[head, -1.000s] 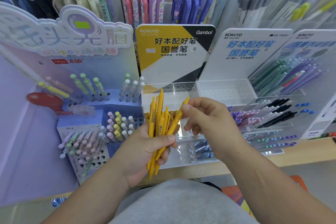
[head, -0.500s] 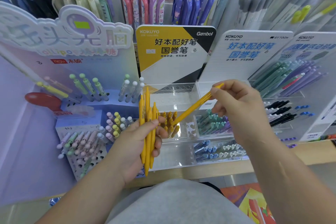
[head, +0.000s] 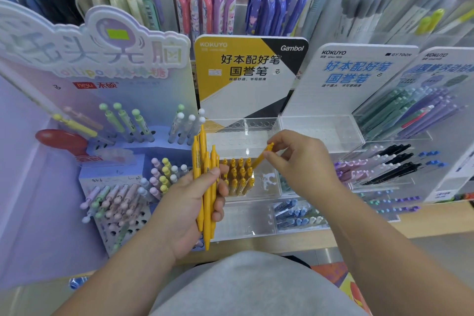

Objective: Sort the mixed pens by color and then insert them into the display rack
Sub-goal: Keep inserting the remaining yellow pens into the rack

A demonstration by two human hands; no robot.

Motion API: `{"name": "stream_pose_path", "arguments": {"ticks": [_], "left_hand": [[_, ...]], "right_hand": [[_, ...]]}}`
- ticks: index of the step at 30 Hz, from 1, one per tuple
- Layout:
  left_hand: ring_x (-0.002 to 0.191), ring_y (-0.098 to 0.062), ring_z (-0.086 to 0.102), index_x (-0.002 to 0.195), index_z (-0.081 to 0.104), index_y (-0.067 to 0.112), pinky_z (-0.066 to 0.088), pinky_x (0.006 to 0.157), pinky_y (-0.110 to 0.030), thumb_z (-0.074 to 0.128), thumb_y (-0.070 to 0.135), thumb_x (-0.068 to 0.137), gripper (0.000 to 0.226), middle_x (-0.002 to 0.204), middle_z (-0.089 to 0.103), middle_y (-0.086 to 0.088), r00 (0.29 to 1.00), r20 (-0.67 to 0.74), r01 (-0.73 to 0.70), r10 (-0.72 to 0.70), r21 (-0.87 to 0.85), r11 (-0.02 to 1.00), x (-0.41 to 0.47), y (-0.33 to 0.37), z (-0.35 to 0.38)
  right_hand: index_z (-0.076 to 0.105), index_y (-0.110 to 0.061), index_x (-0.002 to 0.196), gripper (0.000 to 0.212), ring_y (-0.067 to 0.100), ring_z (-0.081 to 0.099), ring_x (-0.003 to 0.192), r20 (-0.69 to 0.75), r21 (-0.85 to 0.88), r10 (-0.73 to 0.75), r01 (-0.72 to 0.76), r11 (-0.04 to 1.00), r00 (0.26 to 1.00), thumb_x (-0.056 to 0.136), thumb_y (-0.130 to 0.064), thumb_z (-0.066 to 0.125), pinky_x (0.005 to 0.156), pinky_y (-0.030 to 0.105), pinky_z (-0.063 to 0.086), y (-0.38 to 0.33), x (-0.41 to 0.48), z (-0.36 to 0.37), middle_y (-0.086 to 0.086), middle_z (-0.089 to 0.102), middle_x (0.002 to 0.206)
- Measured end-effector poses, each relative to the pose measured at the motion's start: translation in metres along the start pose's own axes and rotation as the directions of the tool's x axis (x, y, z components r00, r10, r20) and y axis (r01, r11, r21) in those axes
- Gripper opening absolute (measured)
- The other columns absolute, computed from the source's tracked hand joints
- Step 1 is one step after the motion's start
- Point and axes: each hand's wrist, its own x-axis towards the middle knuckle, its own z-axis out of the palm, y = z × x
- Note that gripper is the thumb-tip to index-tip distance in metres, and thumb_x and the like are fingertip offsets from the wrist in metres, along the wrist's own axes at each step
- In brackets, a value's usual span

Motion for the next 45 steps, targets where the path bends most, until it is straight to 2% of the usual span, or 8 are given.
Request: {"name": "stream_pose_path", "arguments": {"ticks": [8, 17, 22, 26, 32, 36, 41, 45], "left_hand": [[0.056, -0.017, 0.048, 0.119, 0.066, 0.007, 0.04, 0.046, -0.027, 0.062, 0.026, 0.088, 0.037, 0.077, 0.058, -0.012, 1.0, 0.004, 0.004, -0.004, -0.007, 1.0, 0.002, -0.001, -0.001], [0.053, -0.017, 0.046, 0.121, 0.064, 0.003, 0.038, 0.044, -0.025, 0.063, 0.024, 0.084, 0.043, 0.074, 0.058, -0.012, 1.0, 0.003, 0.003, -0.003, -0.064, 0.998, 0.004, 0.002, -0.002], [0.054, -0.018, 0.047, 0.12, 0.065, 0.003, 0.039, 0.044, -0.026, 0.064, 0.025, 0.082, 0.044, 0.076, 0.057, -0.012, 1.0, 0.018, 0.01, -0.009, -0.066, 0.998, 0.004, 0.002, -0.001], [0.054, -0.017, 0.047, 0.119, 0.065, 0.004, 0.039, 0.044, -0.026, 0.065, 0.025, 0.082, 0.043, 0.076, 0.058, -0.011, 1.0, 0.027, 0.014, -0.012, -0.062, 0.998, 0.003, 0.003, -0.002], [0.054, -0.017, 0.048, 0.116, 0.067, 0.006, 0.039, 0.045, -0.026, 0.064, 0.025, 0.082, 0.039, 0.075, 0.059, -0.011, 1.0, 0.017, 0.005, -0.004, -0.063, 0.998, 0.0, 0.003, -0.006], [0.053, -0.017, 0.048, 0.116, 0.067, 0.005, 0.039, 0.045, -0.026, 0.065, 0.025, 0.081, 0.04, 0.075, 0.059, -0.012, 1.0, 0.012, 0.004, -0.003, -0.066, 0.998, -0.002, 0.002, -0.009], [0.05, -0.018, 0.047, 0.117, 0.066, 0.005, 0.038, 0.044, -0.026, 0.064, 0.025, 0.083, 0.039, 0.078, 0.062, -0.015, 0.998, 0.06, 0.012, -0.011, -0.016, 1.0, -0.008, 0.005, -0.006], [0.047, -0.019, 0.046, 0.111, 0.06, 0.001, 0.035, 0.043, -0.025, 0.063, 0.023, 0.083, 0.036, 0.079, 0.065, -0.018, 0.997, 0.07, -0.012, 0.01, 0.017, 1.0, -0.011, 0.007, -0.002]], "right_hand": [[0.07, -0.026, 0.096, 0.012, -0.003, 0.054, 0.062, 0.005, -0.086, -0.025, 0.025, 0.996, 1.0, 0.087, -0.033, 0.074, 0.064, 0.024, 0.047, 0.003, 0.007, 0.004, -0.023, 0.059, 0.076], [0.071, -0.026, 0.097, 0.013, 0.004, 0.061, 0.063, 0.028, -0.138, -0.041, 0.044, 0.99, 0.999, 0.087, -0.033, 0.074, 0.065, 0.029, 0.055, 0.008, 0.0, 0.002, -0.02, 0.064, 0.079], [0.072, -0.024, 0.099, 0.018, 0.005, 0.059, 0.063, 0.054, -0.155, -0.051, 0.058, 0.986, 0.997, 0.086, -0.036, 0.075, 0.064, 0.022, 0.048, 0.008, -0.001, 0.009, -0.016, 0.067, 0.081], [0.072, -0.022, 0.1, 0.019, 0.012, 0.062, 0.07, 0.089, -0.234, -0.092, 0.111, 0.966, 0.992, 0.087, -0.035, 0.074, 0.069, 0.028, 0.053, 0.005, 0.003, 0.018, -0.01, 0.074, 0.089], [0.07, -0.022, 0.1, 0.02, 0.021, 0.066, 0.078, 0.166, -0.35, -0.105, 0.158, 0.923, 0.98, 0.091, -0.039, 0.067, 0.071, 0.034, 0.056, 0.01, 0.007, 0.031, -0.004, 0.074, 0.092], [0.068, -0.024, 0.103, 0.02, 0.021, 0.066, 0.079, 0.187, -0.396, -0.094, 0.163, 0.904, 0.978, 0.094, -0.04, 0.062, 0.072, 0.033, 0.056, 0.01, 0.009, 0.032, -0.003, 0.073, 0.093], [0.067, -0.023, 0.111, 0.024, 0.02, 0.067, 0.083, 0.198, -0.389, -0.095, 0.167, 0.906, 0.976, 0.094, -0.039, 0.063, 0.073, 0.032, 0.056, 0.008, 0.008, 0.031, -0.002, 0.074, 0.1], [0.068, -0.022, 0.115, 0.032, 0.013, 0.066, 0.077, 0.112, -0.32, -0.085, 0.117, 0.94, 0.99, 0.089, -0.042, 0.068, 0.071, 0.027, 0.052, 0.002, 0.003, 0.013, -0.009, 0.072, 0.095]]}}
